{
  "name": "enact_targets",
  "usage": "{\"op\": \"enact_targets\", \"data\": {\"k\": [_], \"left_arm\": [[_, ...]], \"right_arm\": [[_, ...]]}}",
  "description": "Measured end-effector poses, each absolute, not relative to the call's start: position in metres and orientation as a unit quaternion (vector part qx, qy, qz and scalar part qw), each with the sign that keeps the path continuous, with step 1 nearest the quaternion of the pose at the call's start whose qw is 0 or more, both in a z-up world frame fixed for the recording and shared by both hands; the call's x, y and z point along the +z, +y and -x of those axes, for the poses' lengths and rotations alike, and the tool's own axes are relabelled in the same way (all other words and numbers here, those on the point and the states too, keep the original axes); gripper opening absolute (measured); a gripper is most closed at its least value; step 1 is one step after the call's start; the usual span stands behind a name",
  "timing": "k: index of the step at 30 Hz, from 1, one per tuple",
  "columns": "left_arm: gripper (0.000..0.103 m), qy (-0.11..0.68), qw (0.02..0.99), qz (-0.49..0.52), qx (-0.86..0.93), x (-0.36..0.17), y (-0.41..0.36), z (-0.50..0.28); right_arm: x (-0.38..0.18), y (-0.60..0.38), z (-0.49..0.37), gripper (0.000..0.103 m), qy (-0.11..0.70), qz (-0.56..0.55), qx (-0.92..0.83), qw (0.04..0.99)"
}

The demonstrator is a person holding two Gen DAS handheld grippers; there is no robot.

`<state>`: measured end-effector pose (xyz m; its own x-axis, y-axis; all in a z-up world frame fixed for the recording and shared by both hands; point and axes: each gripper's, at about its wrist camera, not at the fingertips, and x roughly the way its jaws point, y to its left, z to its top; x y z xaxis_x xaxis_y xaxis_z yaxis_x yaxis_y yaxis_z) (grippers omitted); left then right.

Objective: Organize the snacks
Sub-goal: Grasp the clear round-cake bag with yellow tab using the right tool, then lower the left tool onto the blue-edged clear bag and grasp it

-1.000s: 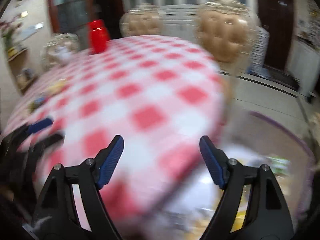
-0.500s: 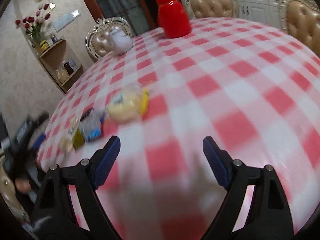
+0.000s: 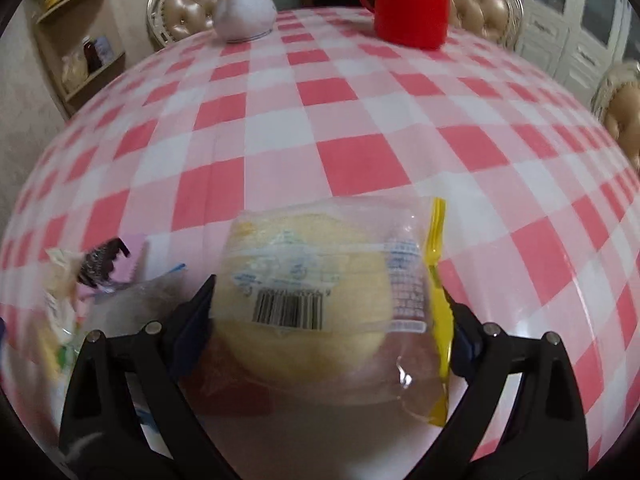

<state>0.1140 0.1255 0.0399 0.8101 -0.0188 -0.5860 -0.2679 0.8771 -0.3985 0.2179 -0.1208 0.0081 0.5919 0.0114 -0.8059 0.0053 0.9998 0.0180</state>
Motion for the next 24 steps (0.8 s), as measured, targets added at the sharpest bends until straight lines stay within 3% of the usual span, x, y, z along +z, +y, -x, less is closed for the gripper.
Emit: {"op": "enact_targets", "data": {"k": [1,9,14,19,24], "left_arm": [[0.087,0.302,0.922,0.235,0.058,0.040,0.123,-0.115],[0.087,0.334,0.918,0.202,-0.061,0.045,0.075,-0.119],[0.089,0.335,0.932,0.126,-0.062,0.048,0.016,-0.129],[0.090,0.395,0.918,-0.040,-0.016,0.018,-0.052,-0.167],[0.090,0.400,0.910,-0.040,-0.100,0.018,-0.085,-0.147]], "right_arm": [[0.013,-0.124,-0.210,0.070,0.441,-0.012,0.010,0.897],[0.032,-0.182,-0.120,0.069,0.413,-0.087,0.052,0.905],[0.042,-0.210,-0.086,0.070,0.391,-0.146,0.077,0.905],[0.052,-0.217,-0.081,0.070,0.376,-0.173,0.095,0.905],[0.063,-0.229,-0.077,0.070,0.365,-0.199,0.103,0.904]]}}
